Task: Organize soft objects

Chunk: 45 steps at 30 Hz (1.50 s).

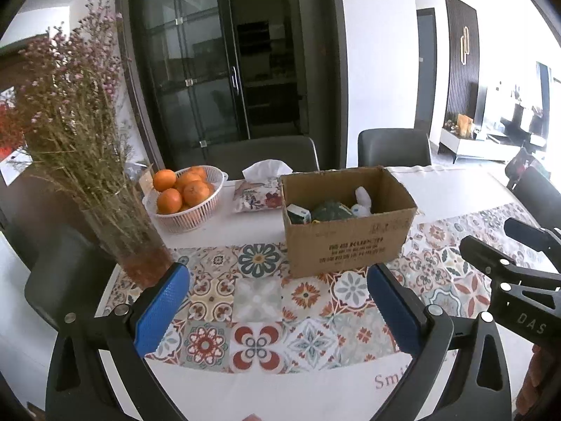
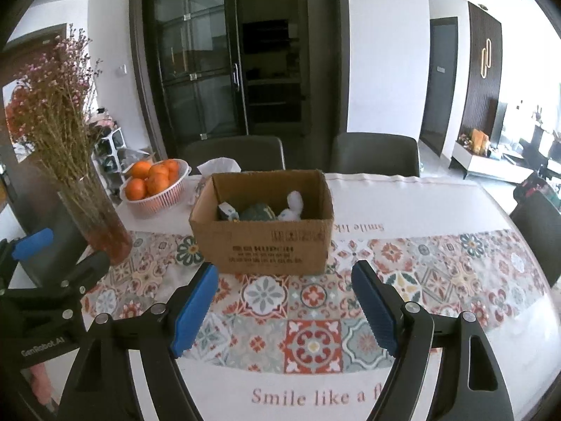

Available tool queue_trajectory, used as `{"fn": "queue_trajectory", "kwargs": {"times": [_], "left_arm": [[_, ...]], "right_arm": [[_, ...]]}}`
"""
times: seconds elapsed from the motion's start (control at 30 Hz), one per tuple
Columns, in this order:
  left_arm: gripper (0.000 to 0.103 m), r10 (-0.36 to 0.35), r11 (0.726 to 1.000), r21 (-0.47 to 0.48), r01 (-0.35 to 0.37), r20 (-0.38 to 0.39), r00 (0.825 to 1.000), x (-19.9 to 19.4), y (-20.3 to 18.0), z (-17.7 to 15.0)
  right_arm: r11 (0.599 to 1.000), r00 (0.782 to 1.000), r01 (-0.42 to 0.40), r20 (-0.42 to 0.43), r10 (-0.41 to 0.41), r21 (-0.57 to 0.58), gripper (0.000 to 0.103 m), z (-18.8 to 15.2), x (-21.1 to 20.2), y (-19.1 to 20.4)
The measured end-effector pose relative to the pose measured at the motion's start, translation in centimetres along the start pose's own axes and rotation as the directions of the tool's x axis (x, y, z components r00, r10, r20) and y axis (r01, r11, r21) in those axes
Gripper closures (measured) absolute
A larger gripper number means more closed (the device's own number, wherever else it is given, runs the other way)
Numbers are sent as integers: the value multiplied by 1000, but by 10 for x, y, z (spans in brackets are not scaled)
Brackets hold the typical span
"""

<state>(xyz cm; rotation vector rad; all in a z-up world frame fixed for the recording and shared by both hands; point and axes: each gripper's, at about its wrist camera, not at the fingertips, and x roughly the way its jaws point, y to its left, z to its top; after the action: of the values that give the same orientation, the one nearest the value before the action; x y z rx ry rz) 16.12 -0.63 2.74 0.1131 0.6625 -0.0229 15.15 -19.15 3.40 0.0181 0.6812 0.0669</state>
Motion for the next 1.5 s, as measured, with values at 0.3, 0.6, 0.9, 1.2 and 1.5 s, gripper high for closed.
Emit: {"fn": "queue_trajectory", "kwargs": {"times": [0.3,0.6,0.9,1.2,1.5], "left_arm": [[0,-21,1000,9,21,5,1000,-31,1,-24],[0,-35,999,2,35,17,999,-52,3,-35],[0,-38,999,8,38,38,999,-61,4,-35],[0,-44,999,15,43,48,998,-64,2,-35],[0,-53,999,10,53,44,998,-65,2,-37]], "right_arm": [[1000,1000,11,13,-11,22,23,-23,-32,2],[999,1000,-7,24,6,52,23,-33,-51,4],[997,1000,-14,15,13,80,23,-37,-54,2],[997,1000,2,22,-3,71,23,-37,-57,1],[998,1000,1,24,-2,64,23,-37,-59,1]]}}
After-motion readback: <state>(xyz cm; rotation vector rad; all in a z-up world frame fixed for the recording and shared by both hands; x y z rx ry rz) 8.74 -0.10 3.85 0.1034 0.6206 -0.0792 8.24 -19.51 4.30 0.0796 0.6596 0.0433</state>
